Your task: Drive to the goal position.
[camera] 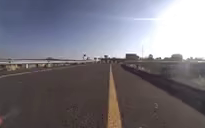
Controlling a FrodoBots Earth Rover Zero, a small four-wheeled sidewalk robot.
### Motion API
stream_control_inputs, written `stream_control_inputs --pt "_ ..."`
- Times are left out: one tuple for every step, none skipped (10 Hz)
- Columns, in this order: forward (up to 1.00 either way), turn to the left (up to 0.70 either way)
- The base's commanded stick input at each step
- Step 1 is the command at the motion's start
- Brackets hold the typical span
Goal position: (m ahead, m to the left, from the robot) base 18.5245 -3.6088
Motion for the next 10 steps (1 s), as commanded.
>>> stream_control_inputs --pt "0.70 0.00" --pt "0.70 0.00" --pt "0.70 0.00" --pt "0.70 0.00" --pt "0.70 0.00" --pt "0.70 0.00" --pt "0.70 0.00" --pt "0.70 0.00" --pt "0.70 0.00" --pt "0.70 0.00"
